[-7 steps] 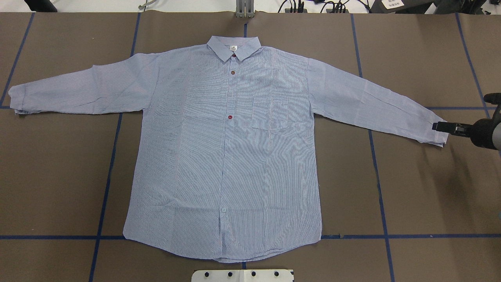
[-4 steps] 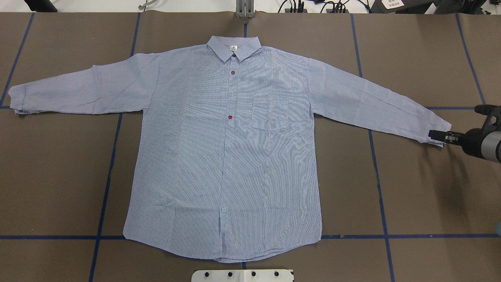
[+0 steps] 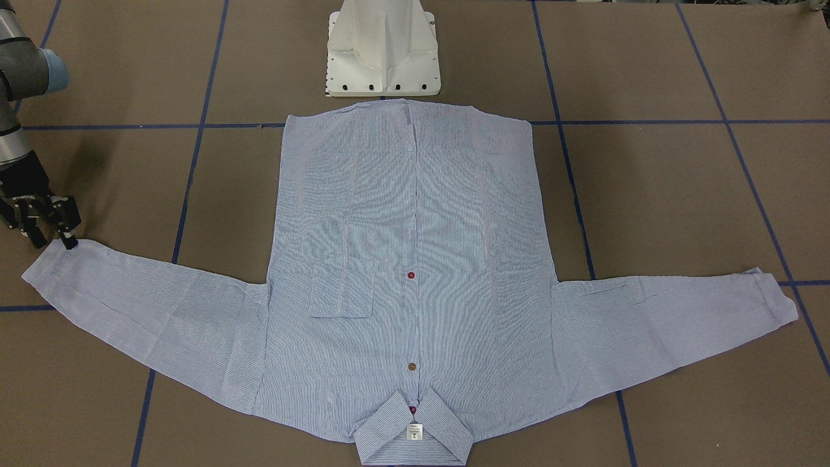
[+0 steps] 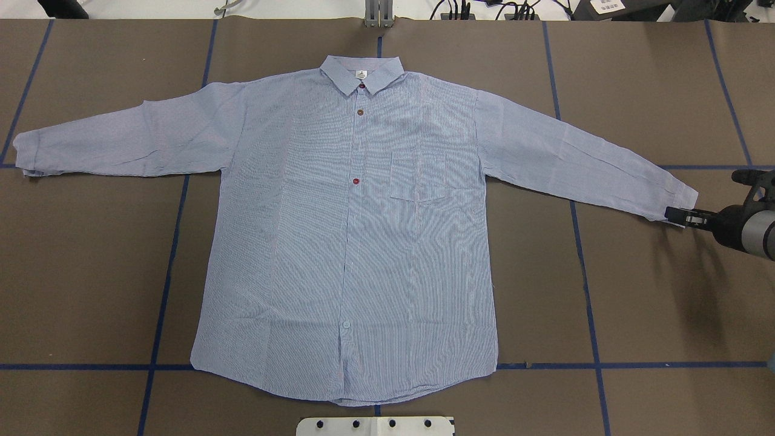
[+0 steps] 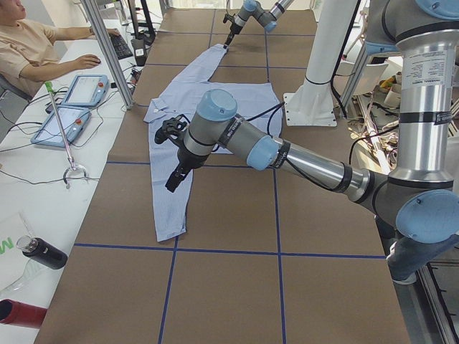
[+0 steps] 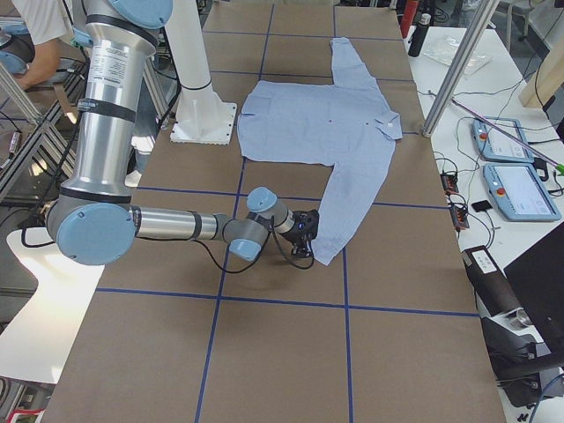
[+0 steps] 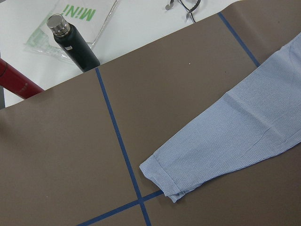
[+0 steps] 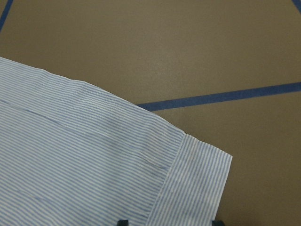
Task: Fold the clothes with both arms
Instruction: 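Lower the right gripper to the cuff nearest it and grasp it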
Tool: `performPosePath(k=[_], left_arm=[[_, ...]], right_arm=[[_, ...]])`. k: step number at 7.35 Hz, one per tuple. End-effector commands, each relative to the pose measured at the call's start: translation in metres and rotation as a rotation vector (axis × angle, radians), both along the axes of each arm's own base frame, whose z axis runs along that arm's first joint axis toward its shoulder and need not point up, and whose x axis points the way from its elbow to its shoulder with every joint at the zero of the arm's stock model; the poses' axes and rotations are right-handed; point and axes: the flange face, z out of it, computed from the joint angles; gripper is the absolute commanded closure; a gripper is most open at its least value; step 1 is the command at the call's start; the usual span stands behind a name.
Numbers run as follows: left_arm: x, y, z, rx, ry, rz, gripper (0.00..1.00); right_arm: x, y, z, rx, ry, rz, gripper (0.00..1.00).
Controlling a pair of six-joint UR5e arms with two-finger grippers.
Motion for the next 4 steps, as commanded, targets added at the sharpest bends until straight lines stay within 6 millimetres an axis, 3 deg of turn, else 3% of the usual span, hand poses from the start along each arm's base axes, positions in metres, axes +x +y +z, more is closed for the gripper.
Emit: performPosePath(k=[1, 2, 3, 4], left_arm=[[0.0001, -0.0006, 0.0029, -0.003, 0.0, 0.003, 0.0], [0.0001, -0.0008, 0.0037, -0.004, -0.001, 0.004, 0.0], [0.0001, -0.0008, 0.0037, -0.004, -0.001, 0.004, 0.0], [-0.0006, -0.0005, 0.003, -0.002, -0.001, 0.002, 0.0]], right_arm=[[-0.0034, 0.0018, 0.0003, 0.004, 0.005, -0.003, 0.43], [-0.004, 0.0022, 0.0003, 0.004, 0.005, -0.004, 0.58], [-0.0041, 0.0023, 0.0013, 0.001, 0.006, -0.005, 0.88], [-0.0035, 0.0028, 0.002, 0.0, 0.008, -0.005, 1.0]])
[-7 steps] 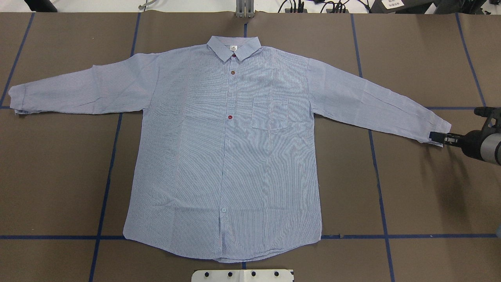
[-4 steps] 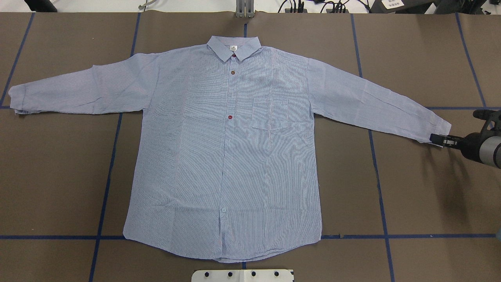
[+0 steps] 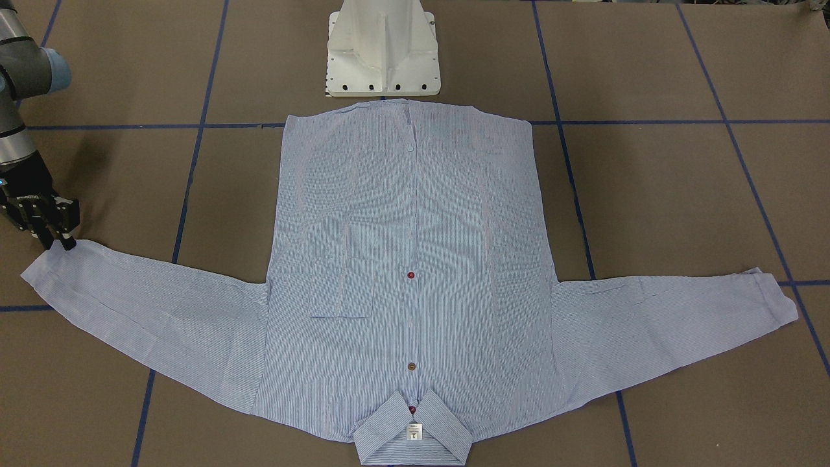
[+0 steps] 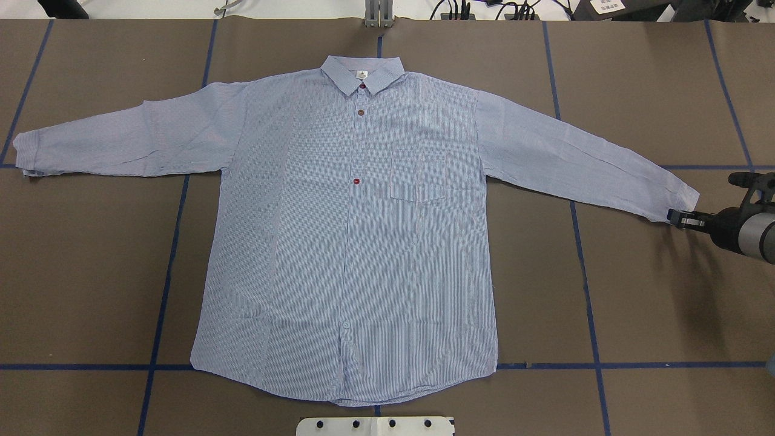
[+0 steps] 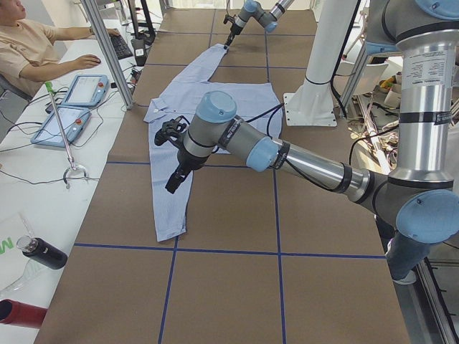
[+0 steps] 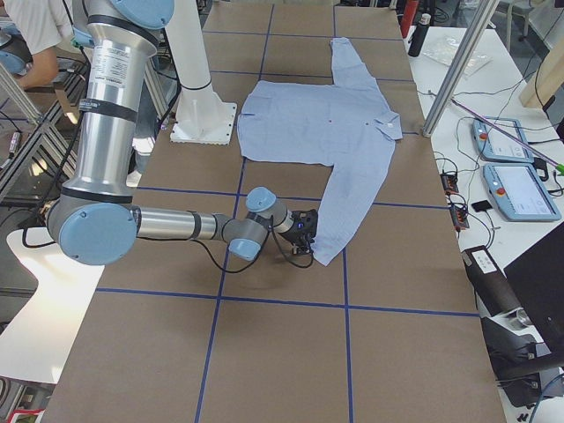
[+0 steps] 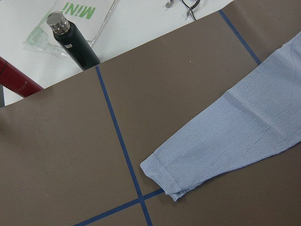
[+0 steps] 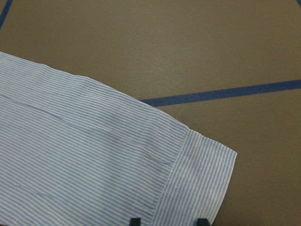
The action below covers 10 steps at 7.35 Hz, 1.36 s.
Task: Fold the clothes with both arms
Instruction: 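Lower the right gripper to the cuff nearest it and grasp it, then carry the grasped sleeve with the right gripper across the shirt front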
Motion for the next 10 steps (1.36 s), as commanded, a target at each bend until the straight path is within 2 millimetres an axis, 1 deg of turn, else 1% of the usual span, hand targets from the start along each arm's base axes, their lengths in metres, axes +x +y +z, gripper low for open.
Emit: performPosePath(k=[1, 2, 3, 4, 5, 6, 7, 8, 9, 10], left_arm=[[-0.001, 0.0, -0.001, 0.001, 0.0, -0.001, 0.0], [-0.001, 0.001, -0.002, 0.003, 0.001, -0.002, 0.0], [-0.001, 0.001, -0.002, 0.001, 0.001, -0.002, 0.0], [-0.001, 0.0, 0.0, -0.002, 0.001, -0.002, 0.0], [-0.001, 0.0, 0.001, -0.002, 0.0, -0.001, 0.0], [-0.001, 0.0, 0.001, -0.005, 0.001, -0.002, 0.0], [0.0, 0.0, 0.002, -0.004, 0.0, 0.001, 0.0], [-0.001, 0.0, 0.001, -0.003, 0.001, -0.002, 0.0], [-0.001, 0.0, 0.001, -0.005, 0.001, -0.002, 0.0], [-0.001, 0.0, 0.002, -0.006, 0.001, -0.002, 0.0]], right_arm=[[0.001, 0.001, 0.002, -0.002, 0.005, -0.001, 1.0], [0.001, 0.001, -0.003, 0.004, -0.004, -0.002, 1.0], [-0.001, -0.001, -0.019, 0.018, -0.026, -0.01, 1.0], [0.001, -0.012, -0.048, 0.019, -0.037, -0.007, 1.0], [-0.007, -0.024, -0.097, 0.002, -0.024, -0.009, 1.0], [-0.03, -0.052, -0.164, -0.011, -0.005, 0.002, 1.0], [-0.067, -0.09, -0.235, -0.028, 0.01, 0.013, 1.0], [-0.106, -0.115, -0.302, -0.043, 0.051, 0.021, 1.0], [-0.144, -0.124, -0.367, -0.047, 0.097, 0.019, 1.0], [-0.185, -0.129, -0.414, -0.029, 0.082, 0.043, 1.0]])
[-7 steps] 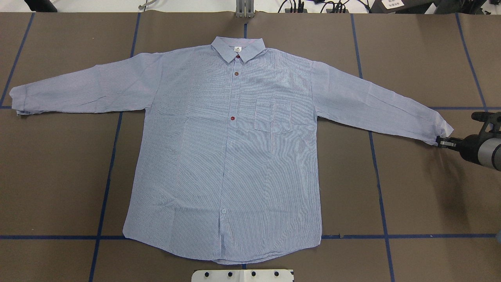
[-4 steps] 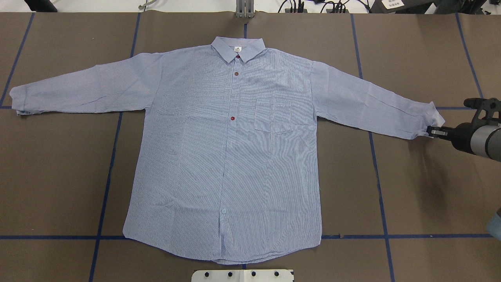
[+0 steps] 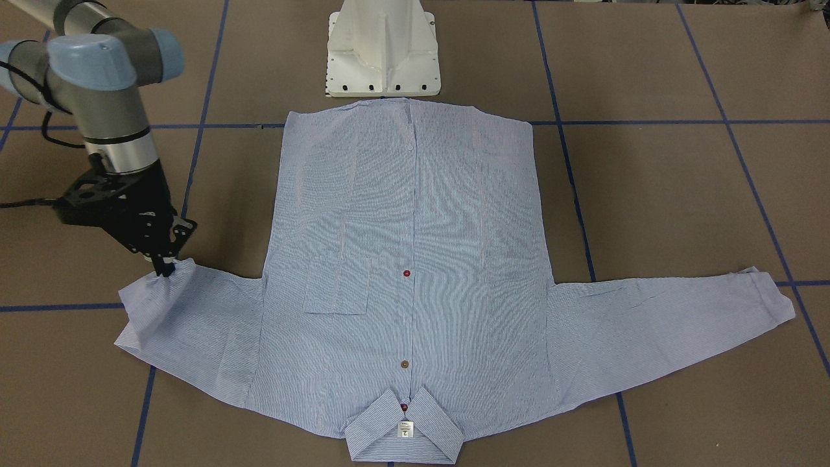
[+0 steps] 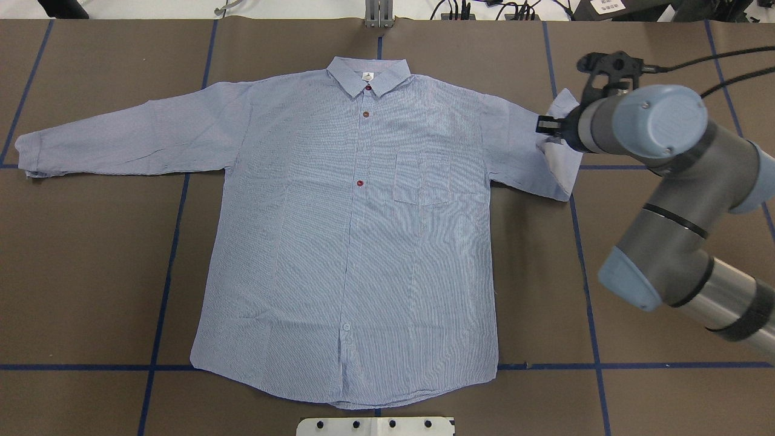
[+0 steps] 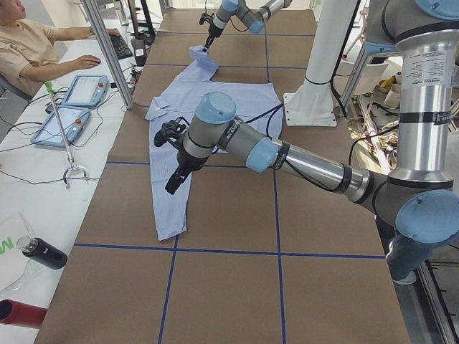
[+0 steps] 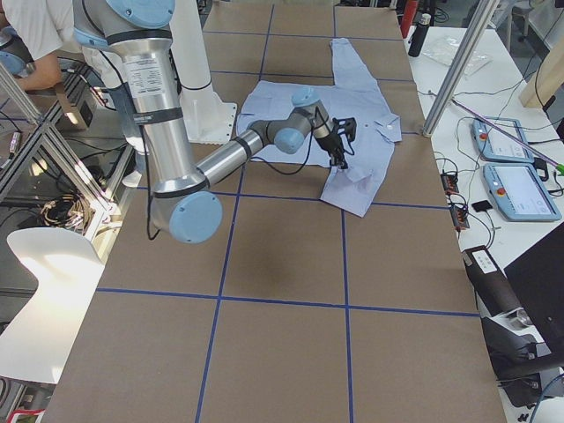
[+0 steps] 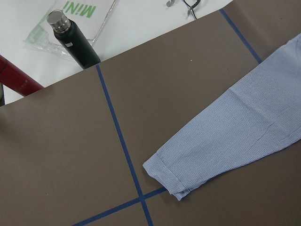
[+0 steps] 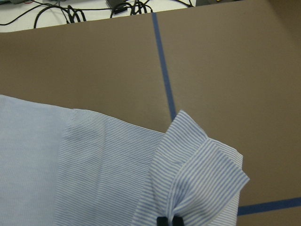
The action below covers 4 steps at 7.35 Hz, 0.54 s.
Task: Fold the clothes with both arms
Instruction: 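Carry the grasped sleeve with the right gripper across the shirt front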
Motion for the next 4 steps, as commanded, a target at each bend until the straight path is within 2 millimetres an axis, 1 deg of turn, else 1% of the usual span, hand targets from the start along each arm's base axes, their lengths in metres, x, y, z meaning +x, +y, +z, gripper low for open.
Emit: performPosePath(k=[1, 2, 3, 4], left_arm=[[0.0, 0.0, 0.001, -0.004, 0.001, -0.001, 0.0], [0.0, 0.0, 0.001, -0.003, 0.001, -0.001, 0.0], [0.0, 0.0, 0.001, -0.004, 0.001, -0.002, 0.0], [0.0, 0.0, 0.001, -0.005, 0.001, -0.002, 0.0]], right_arm=[[-0.1, -0.009, -0.108, 0.052, 0.017, 0.055, 1.0], [-0.146, -0.005, -0.149, 0.098, 0.025, 0.056, 1.0], [-0.192, -0.004, -0.171, 0.148, 0.043, 0.072, 1.0], [-0.236, -0.003, -0.158, 0.194, 0.066, 0.089, 1.0]])
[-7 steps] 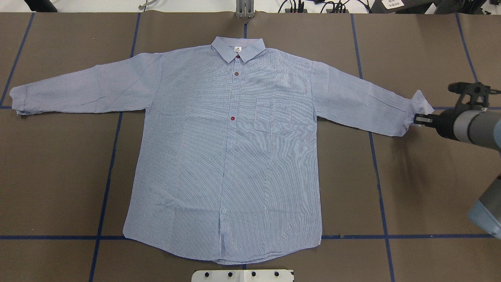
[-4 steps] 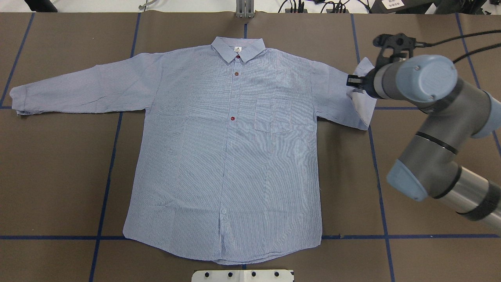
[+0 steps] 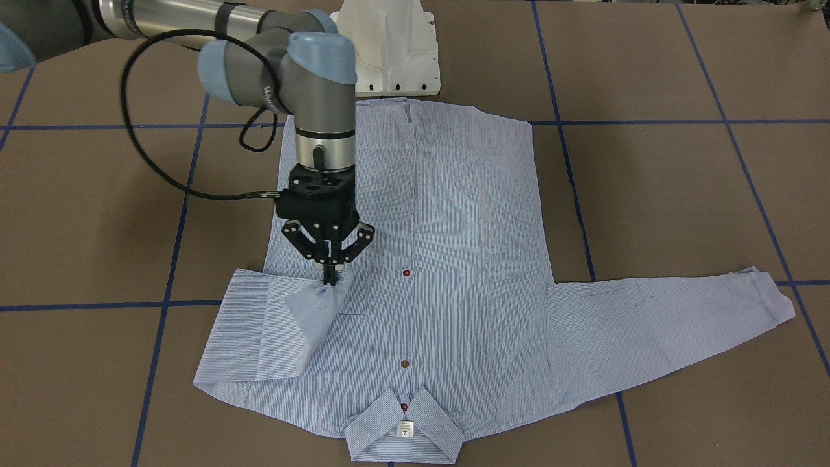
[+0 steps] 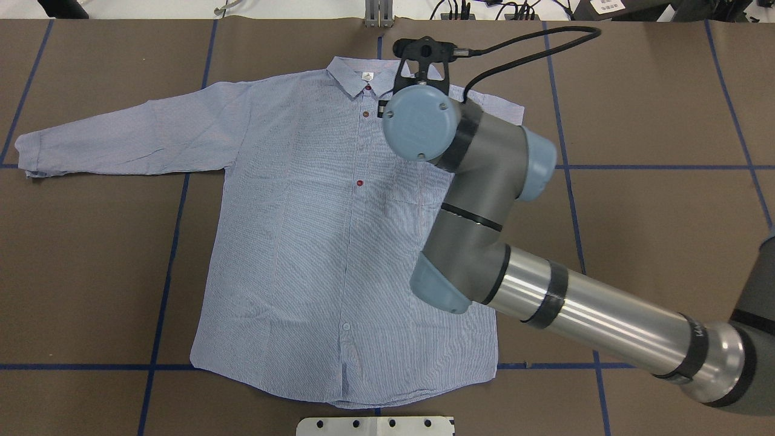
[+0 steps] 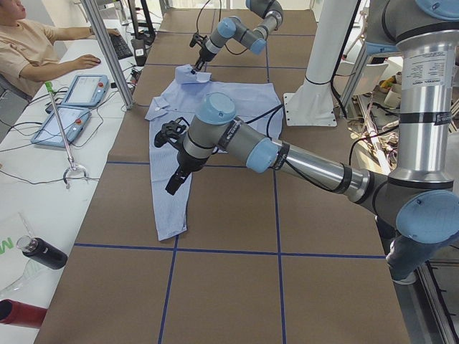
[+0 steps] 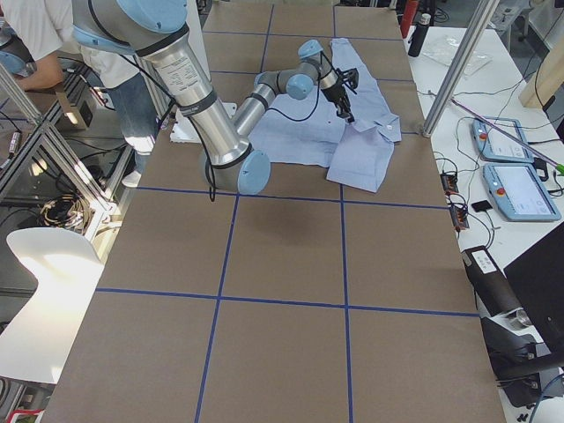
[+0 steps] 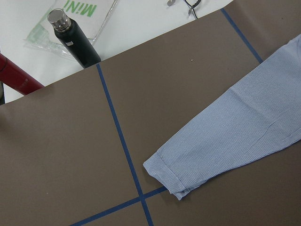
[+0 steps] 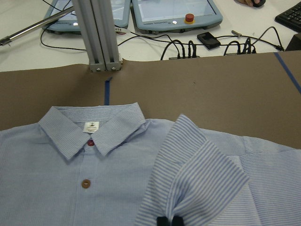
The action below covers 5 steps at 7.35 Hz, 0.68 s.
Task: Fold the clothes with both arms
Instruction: 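Carry the grasped sleeve with the right gripper across the shirt front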
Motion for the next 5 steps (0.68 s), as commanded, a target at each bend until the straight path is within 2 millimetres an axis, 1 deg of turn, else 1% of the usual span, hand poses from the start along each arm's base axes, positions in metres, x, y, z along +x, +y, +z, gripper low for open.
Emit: performPosePath(k=[1, 2, 3, 4, 5], left_arm=[[0.001, 0.0, 0.001, -0.002, 0.0, 0.001, 0.0], [0.001, 0.0, 0.001, -0.002, 0.001, 0.0, 0.0], [0.001, -0.001, 0.002, -0.006, 0.001, 0.0, 0.0], [0.001, -0.001, 0.002, -0.006, 0.002, -0.001, 0.0], [0.001, -0.001, 0.002, -0.007, 0.002, -0.001, 0.0]], right_arm=[[-0.094, 0.012, -0.012, 0.102, 0.007, 0.021, 1.0], [-0.122, 0.017, -0.038, 0.113, 0.016, 0.016, 1.0], [-0.142, 0.023, -0.048, 0.108, 0.03, 0.003, 1.0], [-0.161, 0.027, -0.072, 0.115, 0.037, 0.002, 1.0], [-0.17, 0.025, -0.082, 0.11, 0.049, 0.0, 1.0]])
